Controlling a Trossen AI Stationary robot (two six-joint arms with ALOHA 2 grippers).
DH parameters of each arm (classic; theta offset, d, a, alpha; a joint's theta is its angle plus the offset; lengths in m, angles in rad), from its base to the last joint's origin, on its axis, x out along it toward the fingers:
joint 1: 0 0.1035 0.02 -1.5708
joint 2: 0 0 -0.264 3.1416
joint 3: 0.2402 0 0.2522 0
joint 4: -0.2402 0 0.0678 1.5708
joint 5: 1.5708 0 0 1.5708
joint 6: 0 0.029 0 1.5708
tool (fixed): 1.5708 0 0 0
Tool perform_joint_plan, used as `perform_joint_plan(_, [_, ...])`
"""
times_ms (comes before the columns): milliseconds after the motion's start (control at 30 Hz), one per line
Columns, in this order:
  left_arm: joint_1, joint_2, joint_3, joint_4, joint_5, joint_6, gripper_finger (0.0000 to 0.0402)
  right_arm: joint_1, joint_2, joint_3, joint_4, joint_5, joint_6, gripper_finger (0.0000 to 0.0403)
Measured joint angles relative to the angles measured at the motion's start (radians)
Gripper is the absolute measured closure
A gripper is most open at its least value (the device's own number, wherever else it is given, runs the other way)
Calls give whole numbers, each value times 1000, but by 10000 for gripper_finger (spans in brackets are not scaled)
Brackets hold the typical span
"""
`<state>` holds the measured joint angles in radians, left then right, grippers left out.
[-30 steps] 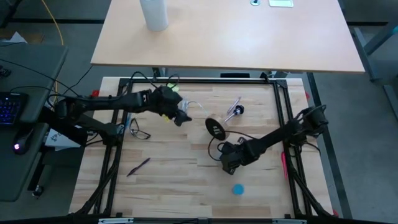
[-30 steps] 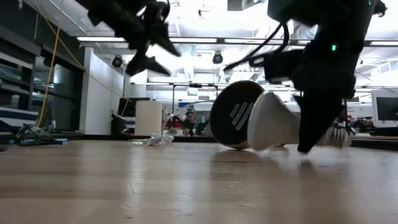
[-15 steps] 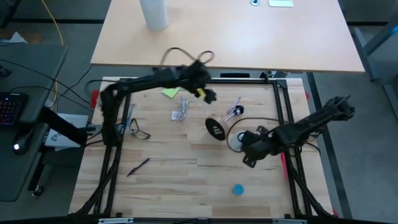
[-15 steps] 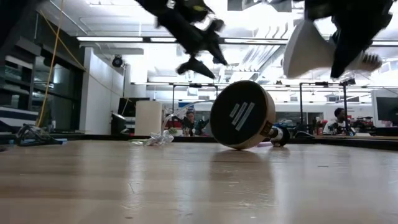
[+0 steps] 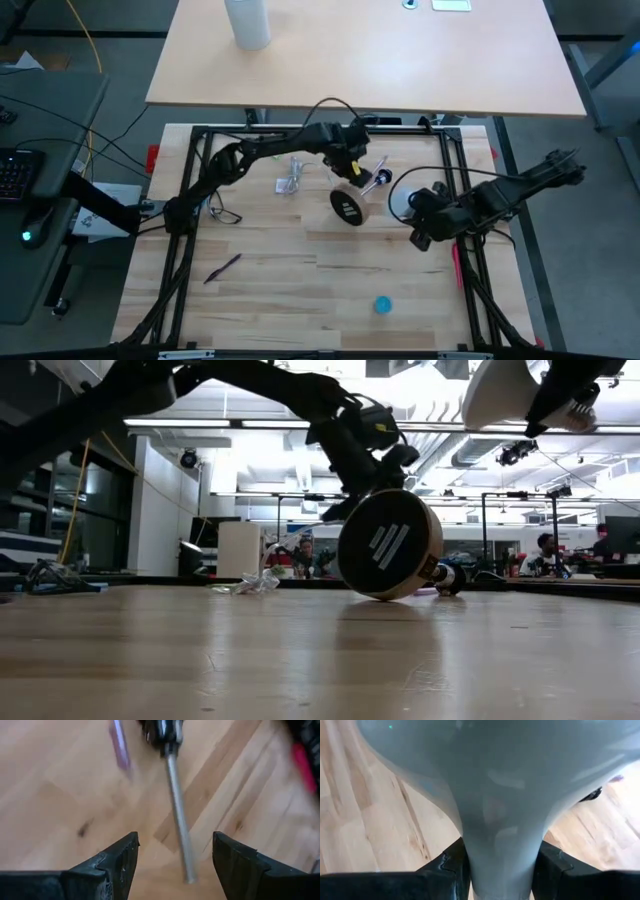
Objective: Screw lightbulb
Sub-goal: Insert the lightbulb into the lamp
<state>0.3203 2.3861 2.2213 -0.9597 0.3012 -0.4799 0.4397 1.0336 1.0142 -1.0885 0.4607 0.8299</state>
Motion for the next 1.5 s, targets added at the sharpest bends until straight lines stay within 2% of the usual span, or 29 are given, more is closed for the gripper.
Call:
perform_joint_plan(133, [-38,2,-33,56,-104,11,170,-1,-14,0,0,19,-4,264])
perform_joint_plan(233, [-65,16,-29,133,-106,3,170,-1,-13,0,2,27,-10,264])
perform_joint_plan(467, [-113,82,-33,144,-102,-61,170,-1,-14,0,7,40,-26,264])
perform_joint_plan(700, [-132,97,-33,126,-196,-70,173,-1,-13,0,9,49,-26,264])
perform_joint_plan(767, [-134,89,-33,121,-207,-48,190,-1,-13,0,9,60,-25,264])
perform_joint_plan(833, [-135,85,-32,118,-208,-41,228,-1,-13,0,9,70,-26,264])
perform_joint_plan(967, [-136,81,-31,108,-195,-22,354,-1,-13,0,9,84,-27,264])
perform_joint_plan(1000, [-138,78,-31,107,-176,2,373,-1,-13,0,9,86,-27,264])
perform_joint_plan(1200, [-140,30,-34,99,-224,63,378,-1,-13,0,9,97,-19,264])
perform_joint_plan(1500, [-110,-95,-33,91,-238,112,378,-1,-14,0,1,151,35,264])
